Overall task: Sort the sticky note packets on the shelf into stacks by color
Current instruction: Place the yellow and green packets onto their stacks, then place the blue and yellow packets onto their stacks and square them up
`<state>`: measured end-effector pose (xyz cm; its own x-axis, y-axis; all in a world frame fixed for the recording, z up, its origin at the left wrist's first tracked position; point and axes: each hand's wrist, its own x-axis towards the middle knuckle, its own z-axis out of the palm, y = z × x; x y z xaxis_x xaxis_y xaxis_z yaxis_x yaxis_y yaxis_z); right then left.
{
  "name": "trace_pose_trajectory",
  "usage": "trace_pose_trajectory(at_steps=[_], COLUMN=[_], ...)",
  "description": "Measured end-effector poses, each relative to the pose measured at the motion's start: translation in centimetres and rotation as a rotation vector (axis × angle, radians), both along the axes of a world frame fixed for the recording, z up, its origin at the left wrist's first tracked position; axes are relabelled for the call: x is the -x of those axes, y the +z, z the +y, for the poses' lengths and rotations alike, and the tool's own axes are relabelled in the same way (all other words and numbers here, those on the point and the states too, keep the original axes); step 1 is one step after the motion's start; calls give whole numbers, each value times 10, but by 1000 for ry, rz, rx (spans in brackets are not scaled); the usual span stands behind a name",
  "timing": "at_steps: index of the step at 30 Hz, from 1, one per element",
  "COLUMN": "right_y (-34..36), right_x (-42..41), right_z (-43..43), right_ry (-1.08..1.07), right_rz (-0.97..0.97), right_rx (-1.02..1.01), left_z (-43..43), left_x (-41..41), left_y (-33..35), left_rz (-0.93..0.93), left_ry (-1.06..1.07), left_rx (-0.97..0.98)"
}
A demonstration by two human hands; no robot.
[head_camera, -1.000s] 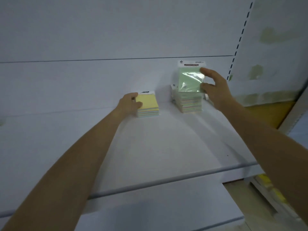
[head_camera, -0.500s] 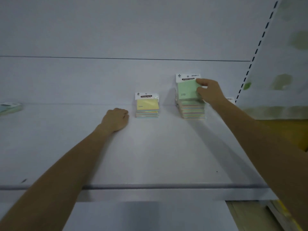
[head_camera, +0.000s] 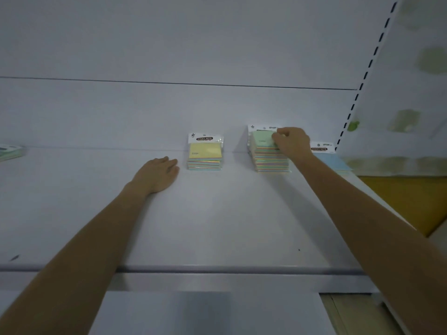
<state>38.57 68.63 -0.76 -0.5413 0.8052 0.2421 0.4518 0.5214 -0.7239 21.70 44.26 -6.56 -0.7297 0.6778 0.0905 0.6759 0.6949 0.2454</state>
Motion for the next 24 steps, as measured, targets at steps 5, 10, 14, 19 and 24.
trace_pose_trajectory(at_steps=[5, 10, 14, 19, 24], right_y=[-1, -2, -4, -19, -28], right_x=[-5, -6, 12, 47, 92], right_z=[-3, -26, -57, -107, -156], right_ry=[-19, 187, 382, 642, 708], right_rz=[142, 227, 170, -101, -307], right_rx=[-119, -521, -681, -755, -797], left_z=[-3, -4, -2, -6, -61], left_x=[6, 7, 8, 7, 26], left_y=[-5, -6, -7, 4, 24], left_rz=[-35, -45, -29, -48, 319], left_ry=[-5, 7, 8, -48, -52], left_rx=[-27, -42, 56, 148, 237])
